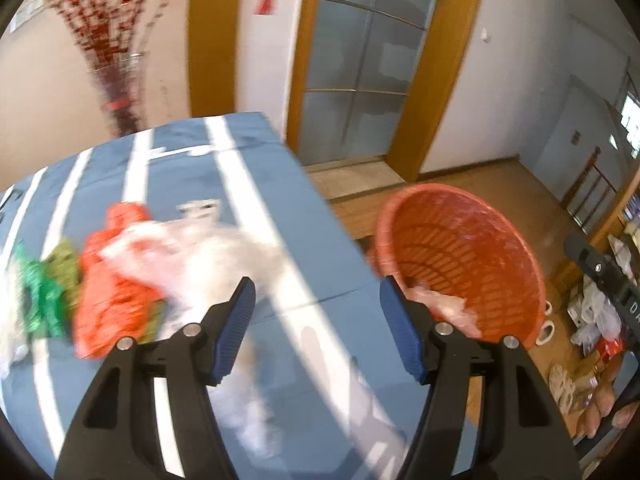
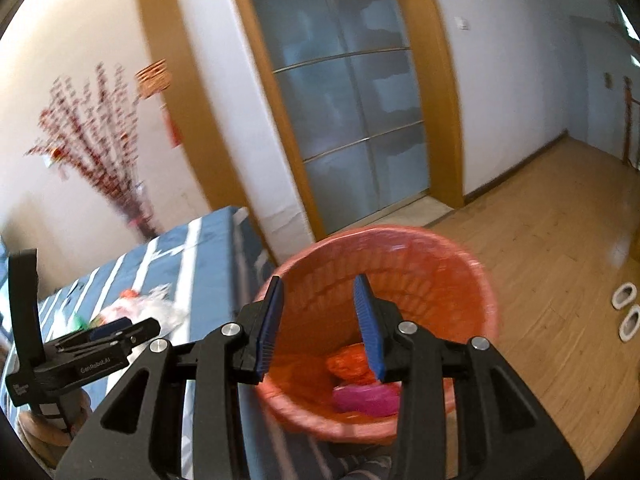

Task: Collect trash
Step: 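Open both grippers over the basket, dropping the orange and clear bags, then grasp the clear bag with the right gripper while the left reaches the bubble wrap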

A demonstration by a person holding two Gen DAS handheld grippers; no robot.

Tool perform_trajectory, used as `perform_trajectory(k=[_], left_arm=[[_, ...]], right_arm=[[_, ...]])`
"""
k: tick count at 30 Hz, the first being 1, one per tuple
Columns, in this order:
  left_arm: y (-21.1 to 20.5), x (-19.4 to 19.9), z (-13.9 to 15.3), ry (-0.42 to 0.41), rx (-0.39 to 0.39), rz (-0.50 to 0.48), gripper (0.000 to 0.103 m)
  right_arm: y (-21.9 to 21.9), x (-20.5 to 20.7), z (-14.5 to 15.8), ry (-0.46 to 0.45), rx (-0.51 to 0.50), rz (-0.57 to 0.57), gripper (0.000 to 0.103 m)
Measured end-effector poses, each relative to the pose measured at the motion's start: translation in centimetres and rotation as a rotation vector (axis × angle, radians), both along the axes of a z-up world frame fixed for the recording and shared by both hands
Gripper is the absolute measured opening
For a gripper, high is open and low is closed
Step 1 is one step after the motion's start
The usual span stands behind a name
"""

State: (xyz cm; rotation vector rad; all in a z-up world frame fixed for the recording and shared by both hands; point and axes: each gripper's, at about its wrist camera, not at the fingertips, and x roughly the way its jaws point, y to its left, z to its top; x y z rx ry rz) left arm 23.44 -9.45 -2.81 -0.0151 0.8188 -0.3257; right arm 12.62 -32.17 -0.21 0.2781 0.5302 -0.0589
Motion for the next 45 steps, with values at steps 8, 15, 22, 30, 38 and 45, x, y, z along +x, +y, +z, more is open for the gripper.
perform_trajectory(k=[8,15,22,30,38,45], left_arm=[[9.0,-2.2,0.3,-0.045,0.044,0.155,0.068],[17.7,-3.9,0.5,-0.057,0.061,0.311,0.069],[23.8,-5.0,0.2,-0.048,0.059,0.434,0.07],[27.0,-5.2,-0.8,-0.03,0.059,0.489,0.071],[27.8,-4.7,-1.6,-0.009,0.05,0.501,0.072],[28.8,-4.1,-1.7,-0.001,0.058,0.539,0.076]], right_arm=[[8.9,2.7,-1.2,0.073,-0.003,0.205,0.038],[16.2,5.4,-3.0,0.15,-0.005,0.35,0.038],[19.9,7.3,-5.0,0.216,-0.038,0.388,0.038],[20.7,7.7,-6.4,0.258,-0.112,0.362,0.038],[19.7,8.0,-7.4,0.29,-0.101,0.33,0.023],[17.7,7.5,-6.4,0.246,-0.061,0.293,0.016]])
